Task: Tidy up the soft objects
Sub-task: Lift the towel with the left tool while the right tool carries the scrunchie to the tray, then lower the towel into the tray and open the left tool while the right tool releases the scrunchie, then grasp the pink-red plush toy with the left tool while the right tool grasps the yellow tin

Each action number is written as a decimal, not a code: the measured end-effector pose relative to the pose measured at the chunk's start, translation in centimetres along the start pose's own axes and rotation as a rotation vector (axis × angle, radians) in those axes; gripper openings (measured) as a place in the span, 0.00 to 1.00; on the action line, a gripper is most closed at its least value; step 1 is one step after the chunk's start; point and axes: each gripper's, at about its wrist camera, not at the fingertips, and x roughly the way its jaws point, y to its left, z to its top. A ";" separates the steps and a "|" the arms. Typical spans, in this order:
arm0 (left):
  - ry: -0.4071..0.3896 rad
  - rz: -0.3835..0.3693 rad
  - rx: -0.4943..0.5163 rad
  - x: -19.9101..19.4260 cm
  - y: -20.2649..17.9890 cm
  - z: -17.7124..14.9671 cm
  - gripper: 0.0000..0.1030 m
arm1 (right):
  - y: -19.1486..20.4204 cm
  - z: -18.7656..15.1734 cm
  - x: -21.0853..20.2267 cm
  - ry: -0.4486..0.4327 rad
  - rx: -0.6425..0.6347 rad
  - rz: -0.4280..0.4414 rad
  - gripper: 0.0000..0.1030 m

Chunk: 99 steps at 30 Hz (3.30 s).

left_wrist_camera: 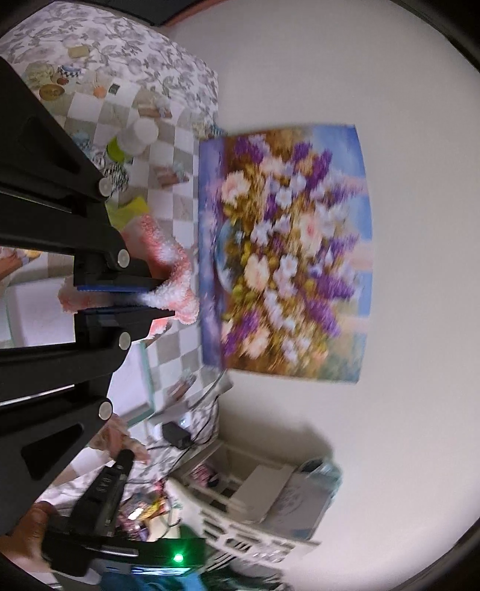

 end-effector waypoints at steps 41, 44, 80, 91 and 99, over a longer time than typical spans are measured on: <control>0.605 0.021 0.015 19.2 -3.8 -14.2 0.06 | -6.4 -3.2 13.4 0.349 0.116 -0.113 0.11; 0.617 0.020 0.010 19.3 -3.6 -14.2 0.07 | -6.2 -3.3 13.7 0.358 0.107 -0.121 0.11; 0.394 0.190 -0.221 13.6 5.7 -7.8 1.00 | -0.8 -1.3 9.8 0.311 -0.019 -0.124 0.90; 0.296 0.295 -0.293 10.4 12.3 -6.4 1.00 | 0.8 -1.2 9.5 0.299 -0.037 -0.105 0.94; 0.283 0.395 -0.292 7.3 16.7 -5.5 1.00 | 3.0 -0.5 8.3 0.252 -0.056 -0.050 0.94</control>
